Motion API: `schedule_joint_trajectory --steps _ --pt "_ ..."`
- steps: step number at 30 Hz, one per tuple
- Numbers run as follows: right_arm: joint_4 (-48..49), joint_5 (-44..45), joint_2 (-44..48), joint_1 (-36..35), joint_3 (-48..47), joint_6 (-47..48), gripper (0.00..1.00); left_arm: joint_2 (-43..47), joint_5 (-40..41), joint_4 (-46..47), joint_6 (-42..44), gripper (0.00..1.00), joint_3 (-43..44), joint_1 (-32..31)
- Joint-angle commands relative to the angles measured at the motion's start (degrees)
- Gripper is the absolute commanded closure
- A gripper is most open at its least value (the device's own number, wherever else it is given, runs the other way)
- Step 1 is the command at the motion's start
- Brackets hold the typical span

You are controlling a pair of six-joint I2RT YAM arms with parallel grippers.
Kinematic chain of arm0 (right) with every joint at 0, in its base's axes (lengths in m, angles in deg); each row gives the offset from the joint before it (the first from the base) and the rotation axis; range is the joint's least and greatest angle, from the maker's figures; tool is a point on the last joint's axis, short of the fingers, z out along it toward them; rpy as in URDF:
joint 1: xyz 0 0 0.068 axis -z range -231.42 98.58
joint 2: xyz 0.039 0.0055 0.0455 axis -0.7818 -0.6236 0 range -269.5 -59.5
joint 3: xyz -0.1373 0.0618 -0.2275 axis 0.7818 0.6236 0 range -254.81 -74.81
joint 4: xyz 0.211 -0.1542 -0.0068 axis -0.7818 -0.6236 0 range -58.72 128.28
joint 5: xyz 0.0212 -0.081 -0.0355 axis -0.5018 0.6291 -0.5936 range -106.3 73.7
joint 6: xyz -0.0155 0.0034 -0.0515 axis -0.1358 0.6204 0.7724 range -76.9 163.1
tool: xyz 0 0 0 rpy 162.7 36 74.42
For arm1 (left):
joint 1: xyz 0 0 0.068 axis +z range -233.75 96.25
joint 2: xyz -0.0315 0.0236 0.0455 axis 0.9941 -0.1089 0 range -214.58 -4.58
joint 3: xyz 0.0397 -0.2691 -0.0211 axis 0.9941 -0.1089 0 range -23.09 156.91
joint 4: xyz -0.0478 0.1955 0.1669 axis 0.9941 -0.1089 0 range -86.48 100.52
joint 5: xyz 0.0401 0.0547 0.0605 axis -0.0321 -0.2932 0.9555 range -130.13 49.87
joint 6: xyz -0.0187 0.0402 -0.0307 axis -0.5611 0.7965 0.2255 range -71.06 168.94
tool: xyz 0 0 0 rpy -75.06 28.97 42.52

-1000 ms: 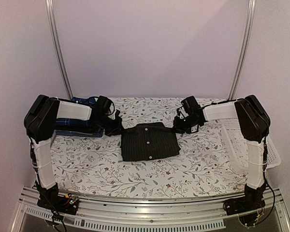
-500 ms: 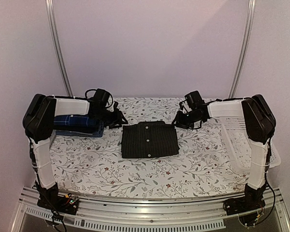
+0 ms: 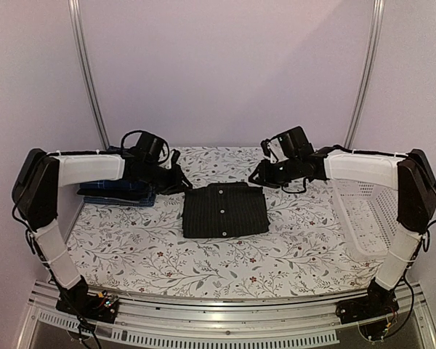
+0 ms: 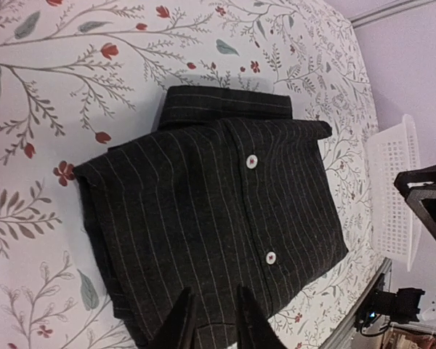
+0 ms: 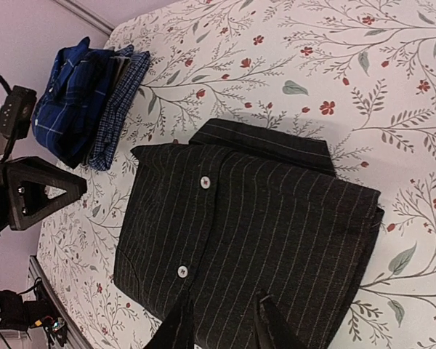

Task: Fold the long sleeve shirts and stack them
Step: Smooth out the square-folded shirt at the center of the board.

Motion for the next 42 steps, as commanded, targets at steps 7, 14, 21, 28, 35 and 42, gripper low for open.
schedule_joint_trajectory --steps 7,14,21,28,35,42 --pt "4.4 -6.8 -15.0 0.1 -8.9 0.3 0.82 -11.1 -3.0 2.9 -0.8 0.90 5.7 -2.8" --pt "3.8 -8.4 -25.5 3.7 -18.0 0.6 0.83 -20.3 -1.3 -1.5 1.9 0.92 15.3 0.6" --pt "0.0 -10.8 -34.7 6.6 -26.4 0.9 0.82 -29.3 -2.1 -6.6 3.2 0.93 24.0 3.6" --pt "-3.5 -8.3 -32.8 7.0 -28.3 2.5 0.78 -29.7 -1.3 -10.1 4.7 0.93 28.3 3.6" --pt "-6.7 -3.6 -21.4 6.7 -24.0 4.3 0.64 -21.3 5.6 -12.9 5.6 0.86 27.9 2.5" --pt "-1.3 -4.9 -7.0 2.1 -7.2 2.3 0.58 -11.4 5.7 -7.7 2.3 0.82 16.4 -5.3"
